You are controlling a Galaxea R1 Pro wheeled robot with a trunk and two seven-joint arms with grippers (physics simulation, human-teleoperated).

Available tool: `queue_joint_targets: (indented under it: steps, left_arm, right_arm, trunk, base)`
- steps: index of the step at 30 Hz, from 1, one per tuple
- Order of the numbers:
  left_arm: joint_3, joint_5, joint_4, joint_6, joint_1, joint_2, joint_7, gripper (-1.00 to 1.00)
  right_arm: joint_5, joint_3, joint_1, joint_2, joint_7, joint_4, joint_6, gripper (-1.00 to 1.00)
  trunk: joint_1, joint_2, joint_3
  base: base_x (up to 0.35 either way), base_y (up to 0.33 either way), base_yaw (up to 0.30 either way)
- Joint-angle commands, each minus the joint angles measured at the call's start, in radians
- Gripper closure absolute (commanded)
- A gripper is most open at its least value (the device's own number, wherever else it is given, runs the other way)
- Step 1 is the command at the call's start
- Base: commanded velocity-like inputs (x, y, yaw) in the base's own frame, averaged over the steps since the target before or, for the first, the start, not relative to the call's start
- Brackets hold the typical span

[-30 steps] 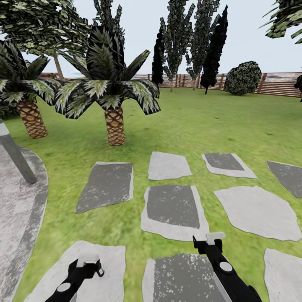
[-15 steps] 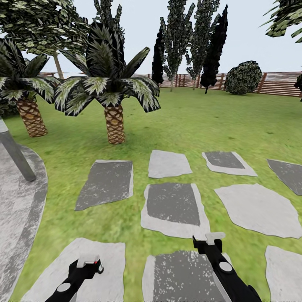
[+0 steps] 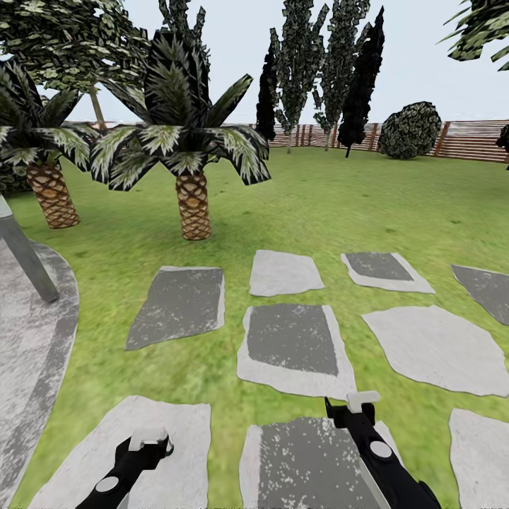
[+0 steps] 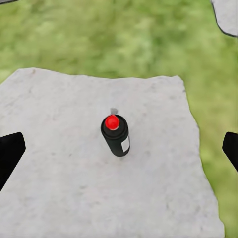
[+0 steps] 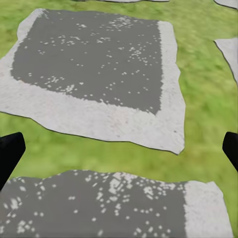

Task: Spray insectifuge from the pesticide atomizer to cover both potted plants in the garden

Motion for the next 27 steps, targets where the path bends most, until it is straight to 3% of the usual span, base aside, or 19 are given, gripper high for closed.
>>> queue_joint_targets:
  steps: [1,12,17,24,27]
  left_arm:
    - [0.000,0.000,0.001,-0.003,-0.001,0.000,-0.002,-1.00]
    - [0.008,0.001,0.001,-0.020,0.005,0.006,0.000,-1.00]
    - [0.012,0.005,0.002,-0.080,0.004,0.009,0.001,-1.00]
    - [0.012,0.006,0.002,-0.088,0.003,0.009,0.007,-1.00]
    - [0.013,0.006,0.002,-0.088,0.003,0.009,0.008,-1.00]
  right_arm:
    - [0.000,0.006,-0.001,-0.001,-0.007,0.001,-0.003,-1.00]
    - [0.002,0.006,-0.001,-0.001,-0.008,0.003,-0.004,-1.00]
    - [0.002,0.006,-0.001,-0.001,-0.008,0.003,-0.005,-1.00]
    - [0.003,0.006,-0.001,-0.001,-0.009,0.004,-0.005,-1.00]
    - [0.003,0.006,-0.001,-0.001,-0.008,0.004,-0.005,-1.00]
  trunk:
    - [0.004,-0.008,-0.004]
    - [0.046,-0.085,-0.038]
    - [0.065,-0.120,-0.054]
    - [0.092,-0.169,-0.076]
    - [0.093,-0.169,-0.088]
  base:
    - [0.000,0.000,0.000]
    - [0.000,0.000,0.000]
    - [0.000,0.000,0.000]
    - [0.000,0.000,0.000]
    - [0.000,0.000,0.000]
